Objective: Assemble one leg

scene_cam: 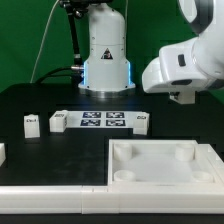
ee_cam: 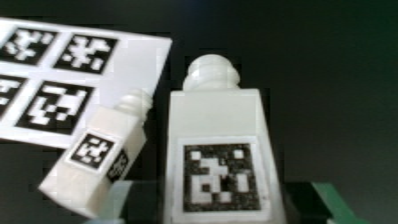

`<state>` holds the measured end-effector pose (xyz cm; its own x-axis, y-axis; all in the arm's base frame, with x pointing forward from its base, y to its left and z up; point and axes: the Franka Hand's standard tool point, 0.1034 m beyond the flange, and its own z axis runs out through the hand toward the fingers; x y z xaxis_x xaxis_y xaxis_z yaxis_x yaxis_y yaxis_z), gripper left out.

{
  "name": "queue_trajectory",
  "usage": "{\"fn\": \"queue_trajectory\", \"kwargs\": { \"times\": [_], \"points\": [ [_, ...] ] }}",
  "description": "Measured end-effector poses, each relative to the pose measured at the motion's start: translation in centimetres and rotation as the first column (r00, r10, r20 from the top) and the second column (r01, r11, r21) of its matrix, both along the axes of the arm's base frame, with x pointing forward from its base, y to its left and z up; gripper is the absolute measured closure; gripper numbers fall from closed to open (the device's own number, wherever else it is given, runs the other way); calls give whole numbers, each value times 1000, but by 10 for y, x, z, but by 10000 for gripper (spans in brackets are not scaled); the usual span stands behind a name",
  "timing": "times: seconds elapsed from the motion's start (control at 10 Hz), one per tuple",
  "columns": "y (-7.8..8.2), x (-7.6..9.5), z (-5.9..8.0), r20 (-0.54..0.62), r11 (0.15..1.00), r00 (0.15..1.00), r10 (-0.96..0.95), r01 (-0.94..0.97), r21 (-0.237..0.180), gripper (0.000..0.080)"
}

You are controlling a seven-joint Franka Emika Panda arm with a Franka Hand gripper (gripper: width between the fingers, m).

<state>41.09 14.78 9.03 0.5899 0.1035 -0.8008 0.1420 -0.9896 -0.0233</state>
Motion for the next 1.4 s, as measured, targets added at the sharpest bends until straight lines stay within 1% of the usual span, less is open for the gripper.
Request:
{"fn": "queue_trajectory", "kwargs": {
  "times": [0.1,0.2,0.3,0.4,0.5,0.6,0.7,0.8,0.9,1.0,1.1,1.2,1.3,1.4],
  "points": [
    [3,4,-8,51,1000,999,-3,2,11,509],
    [3,1,-9,46,1000,999,-2,1,10,509],
    [3,3,-10,59,1000,998,-4,3,13,509],
    [7,16,-15,181,999,983,-17,11,36,509],
    [7,16,-13,270,999,963,-25,12,48,509],
    [5,18,-11,322,998,946,-28,9,60,509],
    [4,29,-2,374,997,927,-25,-3,75,509],
    [3,43,10,436,996,900,-22,-17,87,509],
    [1,56,17,513,993,858,-23,-37,108,509],
    [-3,63,23,557,992,830,-20,-54,117,509],
    [-2,78,30,647,989,763,-12,-85,118,509],
    [0,80,32,692,984,722,16,-134,117,509],
    [3,87,31,760,981,650,-6,-142,130,509],
    [3,88,31,822,978,568,-30,-153,142,509]
  ]
}}
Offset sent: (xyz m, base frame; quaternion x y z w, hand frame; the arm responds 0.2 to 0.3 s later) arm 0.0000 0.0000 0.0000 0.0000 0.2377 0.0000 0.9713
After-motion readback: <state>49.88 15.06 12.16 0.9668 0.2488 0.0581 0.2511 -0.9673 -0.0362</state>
